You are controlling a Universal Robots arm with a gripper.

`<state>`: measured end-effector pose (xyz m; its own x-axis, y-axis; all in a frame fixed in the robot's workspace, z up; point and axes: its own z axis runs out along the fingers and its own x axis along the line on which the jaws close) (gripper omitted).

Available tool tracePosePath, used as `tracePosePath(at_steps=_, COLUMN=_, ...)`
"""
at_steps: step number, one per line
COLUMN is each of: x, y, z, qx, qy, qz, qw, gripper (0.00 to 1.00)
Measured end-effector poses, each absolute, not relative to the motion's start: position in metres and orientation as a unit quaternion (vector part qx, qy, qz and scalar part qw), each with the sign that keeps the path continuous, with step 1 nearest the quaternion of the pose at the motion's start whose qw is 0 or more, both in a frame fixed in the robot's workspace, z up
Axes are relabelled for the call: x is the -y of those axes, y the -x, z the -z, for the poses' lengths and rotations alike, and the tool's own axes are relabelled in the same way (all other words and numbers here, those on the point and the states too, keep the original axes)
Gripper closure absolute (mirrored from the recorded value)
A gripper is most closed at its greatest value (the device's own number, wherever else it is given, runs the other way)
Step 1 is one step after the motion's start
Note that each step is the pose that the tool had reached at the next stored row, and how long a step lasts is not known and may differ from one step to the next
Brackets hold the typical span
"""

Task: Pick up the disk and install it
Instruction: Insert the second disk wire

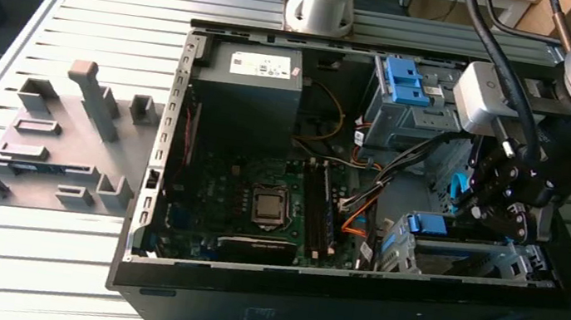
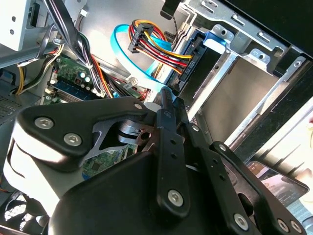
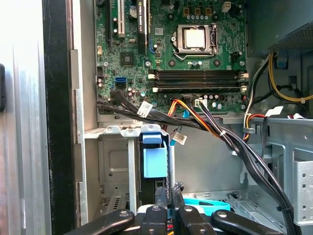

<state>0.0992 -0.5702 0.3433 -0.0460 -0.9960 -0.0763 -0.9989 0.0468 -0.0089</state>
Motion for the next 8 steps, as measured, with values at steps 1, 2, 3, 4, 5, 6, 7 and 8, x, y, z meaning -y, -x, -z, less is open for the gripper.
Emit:
tracePosePath(at_steps=1, x=0.5702, y=-0.0991, z=-0.3433, qx=-0.723, qy=0.690, qz=-0.023, qw=0.031, gripper=0.84)
tracePosePath(at_steps=2, x=0.5702, y=-0.0991, z=-0.3434, qx=-0.723, qy=0.690, qz=-0.023, qw=0.031, gripper=0.84)
tracePosePath(at_steps=3, x=0.5702, y=-0.0992, z=-0.3433, qx=-0.723, qy=0.690, qz=-0.023, qw=0.031, gripper=0.84)
tracePosePath(at_steps=4, x=0.5703, y=-0.0992, z=-0.3433, qx=-0.723, qy=0.690, qz=-0.023, qw=0.031, gripper=0.84)
tracePosePath(at_steps=5, x=0.5705, y=-0.0991, z=-0.3433, qx=-0.723, qy=0.690, qz=-0.024, qw=0.031, gripper=0.84)
tracePosePath(at_steps=6, x=0.5709, y=-0.0991, z=-0.3432, qx=-0.723, qy=0.690, qz=-0.025, qw=0.033, gripper=0.84)
tracePosePath(at_steps=7, x=0.5715, y=-0.0991, z=-0.3431, qx=-0.723, qy=0.690, qz=-0.027, qw=0.034, gripper=0.84)
tracePosePath(at_steps=8, x=0.5720, y=-0.0991, z=-0.3429, qx=-0.723, qy=0.690, qz=-0.029, qw=0.036, gripper=0.84)
